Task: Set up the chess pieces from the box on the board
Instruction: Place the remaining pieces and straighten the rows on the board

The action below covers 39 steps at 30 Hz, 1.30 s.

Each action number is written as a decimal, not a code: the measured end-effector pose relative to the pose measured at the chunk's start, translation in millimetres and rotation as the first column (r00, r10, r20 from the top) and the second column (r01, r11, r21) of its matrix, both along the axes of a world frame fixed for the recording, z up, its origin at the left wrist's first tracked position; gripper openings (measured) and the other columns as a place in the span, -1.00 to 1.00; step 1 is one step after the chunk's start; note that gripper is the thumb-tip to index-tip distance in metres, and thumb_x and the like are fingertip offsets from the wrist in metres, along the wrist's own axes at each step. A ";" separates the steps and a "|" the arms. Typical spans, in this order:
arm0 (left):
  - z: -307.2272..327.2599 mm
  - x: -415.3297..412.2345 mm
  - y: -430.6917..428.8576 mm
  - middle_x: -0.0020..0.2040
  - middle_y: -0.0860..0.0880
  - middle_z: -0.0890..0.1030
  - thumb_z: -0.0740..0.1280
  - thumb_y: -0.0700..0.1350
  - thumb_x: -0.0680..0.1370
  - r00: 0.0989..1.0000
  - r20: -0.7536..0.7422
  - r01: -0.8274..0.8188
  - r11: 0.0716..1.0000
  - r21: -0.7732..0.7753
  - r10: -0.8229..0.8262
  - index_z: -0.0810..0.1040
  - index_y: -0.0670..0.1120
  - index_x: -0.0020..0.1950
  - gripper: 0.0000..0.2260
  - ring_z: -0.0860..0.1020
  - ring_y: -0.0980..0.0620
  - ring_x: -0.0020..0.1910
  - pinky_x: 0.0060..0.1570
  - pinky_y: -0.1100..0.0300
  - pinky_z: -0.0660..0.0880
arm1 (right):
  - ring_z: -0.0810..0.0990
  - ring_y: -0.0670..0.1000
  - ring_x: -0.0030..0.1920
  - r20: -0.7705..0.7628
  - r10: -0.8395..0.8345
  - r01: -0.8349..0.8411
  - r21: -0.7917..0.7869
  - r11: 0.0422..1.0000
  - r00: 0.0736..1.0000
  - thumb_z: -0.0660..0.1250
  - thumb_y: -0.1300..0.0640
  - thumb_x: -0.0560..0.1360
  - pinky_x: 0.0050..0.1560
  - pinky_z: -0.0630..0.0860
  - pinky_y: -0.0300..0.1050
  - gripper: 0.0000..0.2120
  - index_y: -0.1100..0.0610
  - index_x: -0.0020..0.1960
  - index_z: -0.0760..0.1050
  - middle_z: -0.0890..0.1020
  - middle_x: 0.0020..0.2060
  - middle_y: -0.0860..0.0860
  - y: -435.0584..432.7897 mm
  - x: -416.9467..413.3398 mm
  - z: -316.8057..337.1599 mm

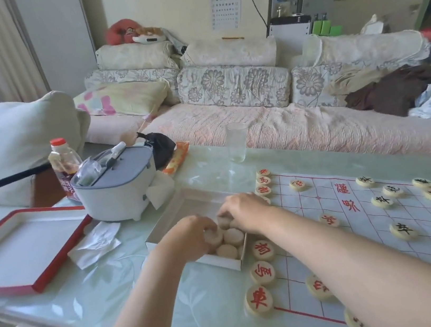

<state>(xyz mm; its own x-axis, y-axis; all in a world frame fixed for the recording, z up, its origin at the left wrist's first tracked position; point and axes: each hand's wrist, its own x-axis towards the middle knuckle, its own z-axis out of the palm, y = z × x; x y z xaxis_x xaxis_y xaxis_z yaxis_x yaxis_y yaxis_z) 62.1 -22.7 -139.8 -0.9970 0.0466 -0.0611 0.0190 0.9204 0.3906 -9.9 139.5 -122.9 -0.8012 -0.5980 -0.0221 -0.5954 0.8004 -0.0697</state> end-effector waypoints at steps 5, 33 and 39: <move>2.4 -2.3 3.7 0.13 0.00 0.55 0.39 -0.05 0.48 0.999 -0.036 0.006 1.000 0.014 -0.006 0.53 0.07 0.20 -0.71 0.47 0.01 -0.04 -0.12 0.24 0.38 | 0.51 0.10 0.21 0.098 -0.061 0.071 -0.099 0.993 0.993 0.22 -0.09 0.61 0.20 0.35 -0.03 -0.75 -0.02 0.15 0.59 0.61 0.16 -0.01 1.1 -1.6 -1.4; 4.6 -17.0 -2.6 0.26 -0.08 0.43 0.38 0.05 0.49 0.993 -0.006 -0.120 0.992 0.028 0.120 0.41 -0.01 0.36 -0.54 0.46 -0.03 0.08 -0.03 0.21 0.37 | 0.38 0.02 0.38 -0.067 -0.107 0.098 -0.129 0.987 0.992 0.34 -0.08 0.54 0.32 0.18 0.05 -0.59 -0.10 0.37 0.42 0.50 0.36 -0.10 3.0 -1.2 -11.9; 16.6 -20.0 36.0 0.29 -0.07 0.37 0.39 -0.06 0.50 0.986 -0.115 -0.109 0.988 0.112 0.122 0.34 -0.07 0.38 -0.52 0.38 0.05 0.00 -0.02 0.26 0.32 | 0.40 0.07 0.36 -0.096 -0.163 0.130 -0.288 0.949 0.982 0.33 -0.03 0.56 0.33 0.26 0.02 -0.60 -0.04 0.38 0.43 0.50 0.33 -0.03 44.8 16.9 9.0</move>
<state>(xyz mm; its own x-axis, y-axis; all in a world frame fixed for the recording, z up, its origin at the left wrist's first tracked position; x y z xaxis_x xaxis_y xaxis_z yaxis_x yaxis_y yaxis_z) 42.1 13.4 -123.2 -0.9958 -0.0699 0.0597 -0.0321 0.8729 0.4868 7.0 184.3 -113.8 -0.8673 -0.4425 0.2280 -0.4905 0.8377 -0.2402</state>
